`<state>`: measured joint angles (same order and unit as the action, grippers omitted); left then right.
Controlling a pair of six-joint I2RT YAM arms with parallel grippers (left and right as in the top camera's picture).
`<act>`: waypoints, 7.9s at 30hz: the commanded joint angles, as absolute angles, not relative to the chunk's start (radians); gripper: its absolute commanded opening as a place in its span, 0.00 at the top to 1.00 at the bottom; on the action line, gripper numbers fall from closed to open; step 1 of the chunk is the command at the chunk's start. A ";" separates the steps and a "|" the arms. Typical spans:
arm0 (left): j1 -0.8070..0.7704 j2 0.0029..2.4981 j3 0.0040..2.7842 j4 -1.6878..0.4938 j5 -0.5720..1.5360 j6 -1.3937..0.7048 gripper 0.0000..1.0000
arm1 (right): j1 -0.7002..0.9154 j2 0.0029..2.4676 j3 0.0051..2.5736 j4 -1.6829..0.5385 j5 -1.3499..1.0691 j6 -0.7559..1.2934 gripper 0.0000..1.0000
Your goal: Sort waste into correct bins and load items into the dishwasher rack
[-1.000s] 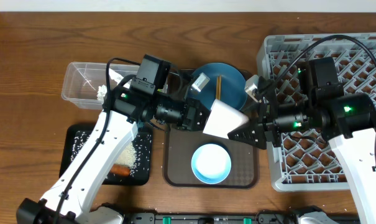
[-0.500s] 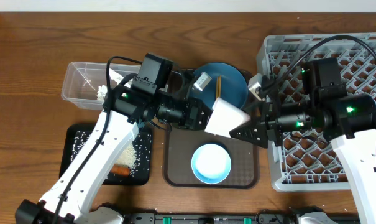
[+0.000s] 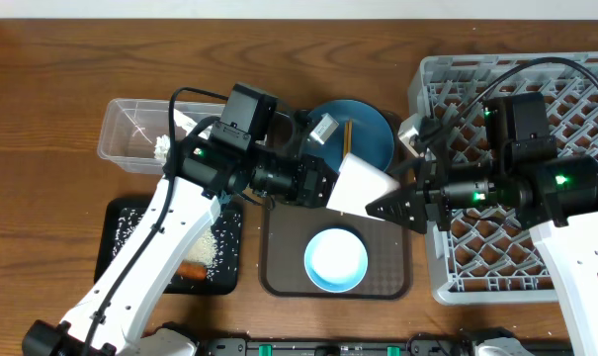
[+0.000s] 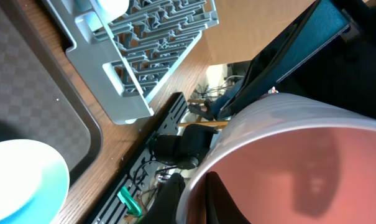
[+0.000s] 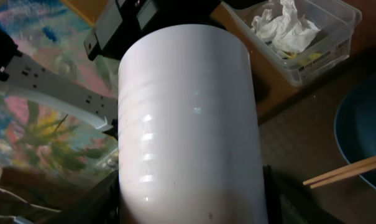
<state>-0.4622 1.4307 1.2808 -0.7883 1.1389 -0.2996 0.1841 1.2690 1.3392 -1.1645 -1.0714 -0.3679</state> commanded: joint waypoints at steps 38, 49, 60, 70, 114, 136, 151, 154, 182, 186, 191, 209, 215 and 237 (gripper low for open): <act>-0.295 1.430 1.208 -0.738 1.493 -0.297 0.93 | 0.126 1.216 1.406 -1.293 -0.968 -0.433 0.12; -0.300 1.430 1.208 -0.719 1.570 -0.315 0.94 | 0.163 1.216 1.406 -1.315 -1.106 -0.544 0.08; -0.301 1.430 1.208 -0.716 1.571 -0.315 0.94 | 0.241 1.218 1.406 -1.304 -1.114 -0.566 0.15; -0.368 1.430 1.208 -0.715 1.552 -0.311 0.93 | 0.244 1.218 1.406 -1.275 -1.134 -0.566 0.21; -0.428 1.430 1.207 -0.750 1.326 -0.304 0.76 | 0.203 1.210 1.406 -1.169 -1.044 -0.425 0.74; -0.228 1.430 1.207 -0.755 0.944 -0.304 0.33 | 0.133 1.099 1.407 -1.330 -0.287 0.102 0.81; -0.228 1.430 1.207 -0.754 0.714 -0.305 0.07 | 0.084 1.134 1.404 -1.641 0.125 0.360 0.85; -0.226 1.430 1.207 -0.754 0.713 -0.305 0.05 | 0.084 1.153 1.399 -1.662 0.125 0.381 0.87; -0.228 1.430 1.207 -0.754 0.713 -0.304 0.02 | 0.084 1.192 1.018 -1.307 0.097 0.397 0.76; -0.228 1.430 1.207 -0.754 0.713 -0.304 0.02 | 0.084 1.198 1.018 -1.310 0.097 0.397 0.67; -0.228 1.430 1.207 -0.754 0.713 -0.304 0.02 | 0.084 1.198 1.018 -1.312 0.094 0.396 0.01; -0.228 1.430 1.207 -0.754 0.713 -0.304 0.02 | 0.085 1.198 1.255 -1.396 -0.093 0.295 0.01; -0.228 1.430 1.207 -0.754 0.713 -0.305 0.02 | 0.086 1.193 1.292 -1.398 -0.203 0.271 0.01; -0.228 1.430 1.207 -0.754 0.713 -0.305 0.02 | 0.387 1.196 1.051 -1.139 -0.296 0.258 0.57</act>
